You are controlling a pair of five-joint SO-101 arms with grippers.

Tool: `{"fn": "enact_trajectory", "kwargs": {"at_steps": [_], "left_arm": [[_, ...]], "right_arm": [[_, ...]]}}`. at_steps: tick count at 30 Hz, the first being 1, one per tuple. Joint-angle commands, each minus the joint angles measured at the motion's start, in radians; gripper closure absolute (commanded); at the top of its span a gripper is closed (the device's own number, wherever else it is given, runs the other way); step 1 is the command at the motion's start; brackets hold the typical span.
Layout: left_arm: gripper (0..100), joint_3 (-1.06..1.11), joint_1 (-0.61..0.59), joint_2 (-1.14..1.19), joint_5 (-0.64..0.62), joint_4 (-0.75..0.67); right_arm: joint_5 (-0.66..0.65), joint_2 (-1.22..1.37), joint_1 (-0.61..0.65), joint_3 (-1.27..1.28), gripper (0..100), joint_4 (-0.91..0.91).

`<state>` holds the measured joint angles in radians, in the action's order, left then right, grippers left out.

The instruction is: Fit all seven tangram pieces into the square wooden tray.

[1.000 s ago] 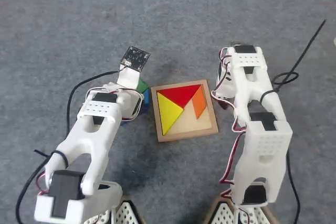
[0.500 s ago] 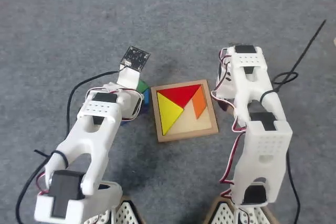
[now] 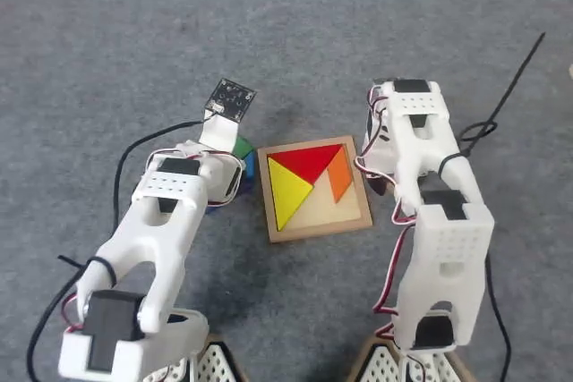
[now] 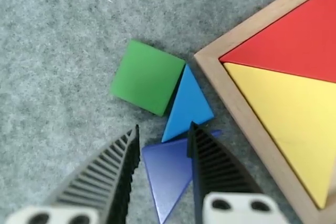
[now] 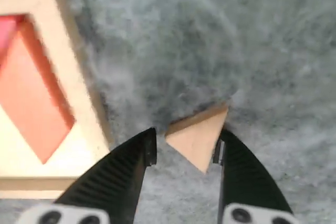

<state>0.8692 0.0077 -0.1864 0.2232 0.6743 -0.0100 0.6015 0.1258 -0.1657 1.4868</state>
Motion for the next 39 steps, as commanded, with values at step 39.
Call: {"fn": "enact_trajectory", "kwargs": {"at_steps": [39], "left_arm": [[86,-0.01,-0.006,-0.048,-0.002,-0.02]], "right_arm": [[0.137,-0.216,0.389,-0.026,86.3,0.048]]}}
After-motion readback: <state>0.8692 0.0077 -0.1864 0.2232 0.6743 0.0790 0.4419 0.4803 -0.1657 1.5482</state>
